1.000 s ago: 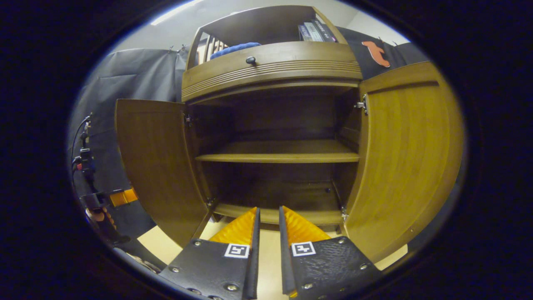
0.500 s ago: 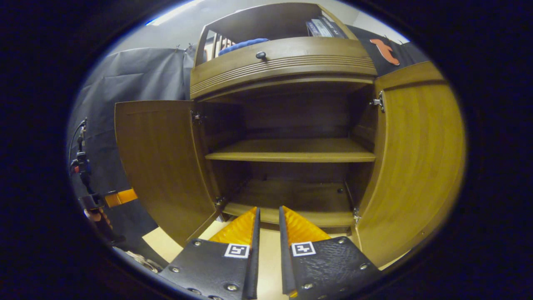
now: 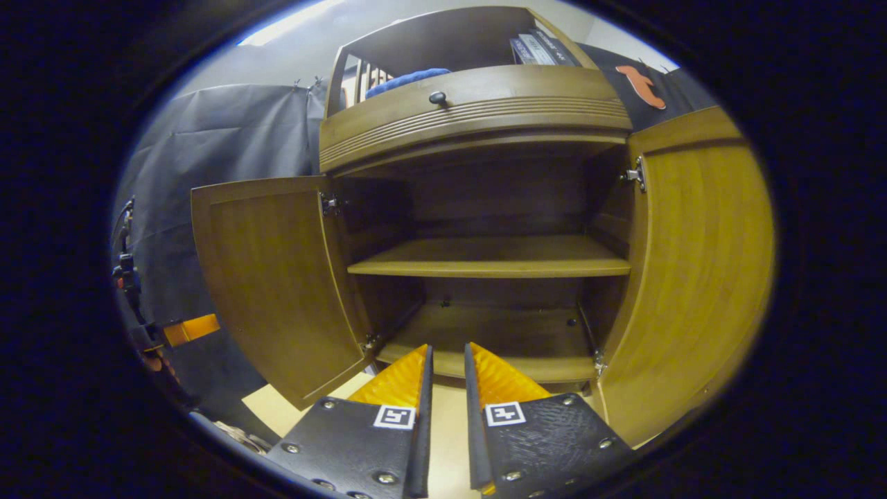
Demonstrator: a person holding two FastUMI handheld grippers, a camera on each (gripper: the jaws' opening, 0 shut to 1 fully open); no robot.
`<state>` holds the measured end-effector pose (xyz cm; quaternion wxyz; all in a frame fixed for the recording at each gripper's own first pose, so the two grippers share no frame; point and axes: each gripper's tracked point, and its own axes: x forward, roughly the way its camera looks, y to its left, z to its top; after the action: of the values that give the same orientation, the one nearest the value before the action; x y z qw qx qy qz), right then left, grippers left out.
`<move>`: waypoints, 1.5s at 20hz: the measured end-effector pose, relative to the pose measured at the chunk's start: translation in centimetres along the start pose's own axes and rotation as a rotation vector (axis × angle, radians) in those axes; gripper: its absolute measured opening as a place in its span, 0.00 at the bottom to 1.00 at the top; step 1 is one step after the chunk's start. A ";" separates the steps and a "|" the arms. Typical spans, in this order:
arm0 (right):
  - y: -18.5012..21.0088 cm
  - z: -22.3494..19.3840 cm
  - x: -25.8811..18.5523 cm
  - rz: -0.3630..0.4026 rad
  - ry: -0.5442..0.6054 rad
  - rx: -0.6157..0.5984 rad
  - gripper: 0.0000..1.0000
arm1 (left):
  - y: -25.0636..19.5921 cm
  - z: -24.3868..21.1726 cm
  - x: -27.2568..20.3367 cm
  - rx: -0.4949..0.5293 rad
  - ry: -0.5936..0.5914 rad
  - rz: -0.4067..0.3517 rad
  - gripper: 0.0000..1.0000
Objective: Open the right door of the double-door shoe cabinet with the right hand, and open the left door with the left hand.
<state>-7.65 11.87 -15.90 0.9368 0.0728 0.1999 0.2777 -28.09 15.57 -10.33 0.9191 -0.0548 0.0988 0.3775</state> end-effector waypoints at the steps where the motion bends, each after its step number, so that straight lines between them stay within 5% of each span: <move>1: -0.1 0.5 -0.1 -0.007 -0.010 -0.003 0.23 | -0.8 0.5 -0.2 0.002 -0.007 -0.017 0.25; 13: -2.8 9.9 -5.9 -0.153 -0.243 -0.011 0.23 | -18.1 7.0 0.8 0.023 -0.119 -0.425 0.25; 21: -4.5 12.9 -9.6 -0.240 -0.331 -0.063 0.29 | -25.5 7.7 -1.1 0.103 -0.158 -0.566 0.25; 23: -4.4 13.1 -9.9 -0.237 -0.343 -0.064 0.26 | -26.3 7.7 -1.5 0.106 -0.164 -0.580 0.44; 26: -4.1 13.5 -10.2 -0.228 -0.357 -0.072 0.61 | -26.9 8.0 -1.8 0.099 -0.180 -0.592 0.82; 27: -4.0 13.6 -10.5 -0.228 -0.362 -0.074 0.74 | -26.8 8.2 -2.1 0.100 -0.183 -0.589 0.84; 28: -3.9 13.7 -10.7 -0.227 -0.371 -0.079 0.87 | -26.9 8.1 -2.1 0.104 -0.192 -0.588 0.98; 29: -4.0 13.8 -10.4 -0.228 -0.379 -0.083 1.00 | -26.8 8.2 -2.0 0.108 -0.199 -0.586 0.98; 30: -3.9 14.1 -10.4 -0.228 -0.387 -0.087 0.97 | -27.0 8.2 -2.0 0.114 -0.202 -0.587 0.96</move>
<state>-7.88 2.57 -0.60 0.9853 0.0612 0.0111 0.1592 -9.33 -3.49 -1.21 0.9956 0.0083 0.0078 0.0933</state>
